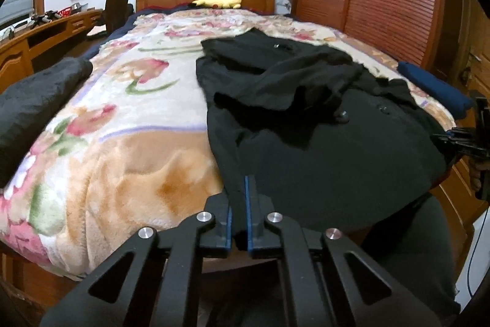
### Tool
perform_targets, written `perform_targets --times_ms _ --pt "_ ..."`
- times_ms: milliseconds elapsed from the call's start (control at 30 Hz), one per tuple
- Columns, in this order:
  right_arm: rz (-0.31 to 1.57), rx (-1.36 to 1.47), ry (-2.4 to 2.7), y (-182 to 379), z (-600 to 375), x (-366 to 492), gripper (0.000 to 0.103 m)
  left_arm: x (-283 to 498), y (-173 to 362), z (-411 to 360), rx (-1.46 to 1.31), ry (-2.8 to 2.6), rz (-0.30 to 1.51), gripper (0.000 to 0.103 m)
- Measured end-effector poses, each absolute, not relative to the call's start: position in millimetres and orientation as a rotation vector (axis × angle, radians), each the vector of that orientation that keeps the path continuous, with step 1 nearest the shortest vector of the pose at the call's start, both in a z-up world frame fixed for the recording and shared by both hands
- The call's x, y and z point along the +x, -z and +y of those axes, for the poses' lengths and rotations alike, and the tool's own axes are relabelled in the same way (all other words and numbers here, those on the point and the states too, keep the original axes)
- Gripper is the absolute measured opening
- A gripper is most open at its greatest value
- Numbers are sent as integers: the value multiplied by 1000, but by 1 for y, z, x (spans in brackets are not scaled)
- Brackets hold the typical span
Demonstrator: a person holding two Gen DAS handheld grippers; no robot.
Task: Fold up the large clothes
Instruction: 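Close both grippers on the coat hem, then lift the hem with both grippers and fold it toward the collar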
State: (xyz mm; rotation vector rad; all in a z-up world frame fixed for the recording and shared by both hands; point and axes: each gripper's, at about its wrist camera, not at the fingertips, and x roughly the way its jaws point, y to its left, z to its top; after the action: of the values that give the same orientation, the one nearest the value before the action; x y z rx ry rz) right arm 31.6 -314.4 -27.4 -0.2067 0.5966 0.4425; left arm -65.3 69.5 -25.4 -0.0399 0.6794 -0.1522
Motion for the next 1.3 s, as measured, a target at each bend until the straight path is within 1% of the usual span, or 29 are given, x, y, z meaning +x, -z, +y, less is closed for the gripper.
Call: perform_targets --times_ms 100,267,400,800,1300 --pt "542 -239 -421 17 -312 25 8 -72 5 68 -53 166 633 5" --pt "444 -218 -384 -14 -314 18 7 -69 -46 61 -65 211 530 5" --pt "341 -207 -365 -45 -315 3 6 -68 -76 56 -48 217 469 5" --pt "210 -188 -410 -96 -330 -44 6 -96 -120 71 -70 237 348 5" --pt "30 -227 -448 -129 -348 -93 6 -123 -189 89 -42 200 186 5"
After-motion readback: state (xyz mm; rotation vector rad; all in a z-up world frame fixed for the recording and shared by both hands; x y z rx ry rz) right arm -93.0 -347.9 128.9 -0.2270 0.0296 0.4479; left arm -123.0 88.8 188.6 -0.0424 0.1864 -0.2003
